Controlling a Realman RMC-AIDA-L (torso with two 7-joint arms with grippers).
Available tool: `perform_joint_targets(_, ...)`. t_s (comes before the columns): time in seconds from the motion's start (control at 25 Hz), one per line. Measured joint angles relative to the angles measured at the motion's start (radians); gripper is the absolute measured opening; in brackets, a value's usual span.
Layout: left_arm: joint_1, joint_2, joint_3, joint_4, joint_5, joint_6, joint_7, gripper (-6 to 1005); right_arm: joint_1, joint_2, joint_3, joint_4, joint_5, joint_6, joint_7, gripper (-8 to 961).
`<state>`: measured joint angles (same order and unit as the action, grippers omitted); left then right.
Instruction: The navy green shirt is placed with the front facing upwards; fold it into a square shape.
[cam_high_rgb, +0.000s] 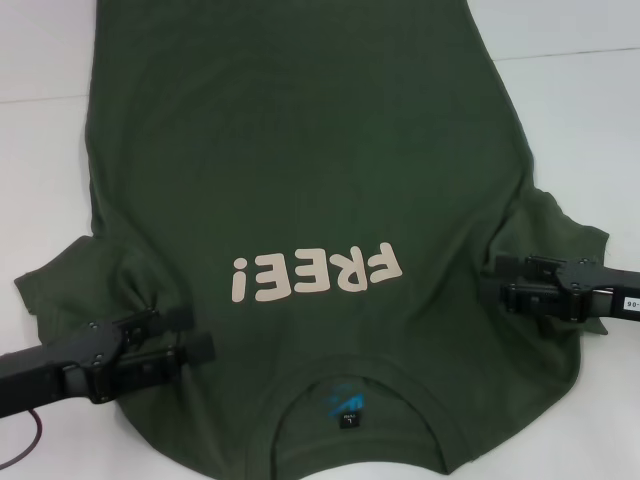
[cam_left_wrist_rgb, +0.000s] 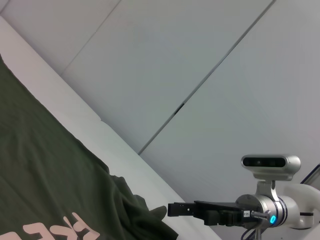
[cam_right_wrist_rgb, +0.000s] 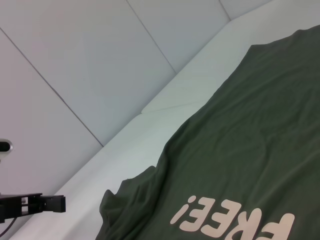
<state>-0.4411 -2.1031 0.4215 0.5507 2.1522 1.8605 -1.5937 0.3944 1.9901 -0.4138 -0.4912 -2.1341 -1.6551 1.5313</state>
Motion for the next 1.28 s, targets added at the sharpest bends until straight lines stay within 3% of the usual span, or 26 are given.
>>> perform_joint_targets(1.28, 0.018, 0.007, -0.013, 0.045, 0.023, -0.006, -0.029, 899, 0.005, 0.004, 0.011, 0.008, 0.017, -0.002, 0.010, 912)
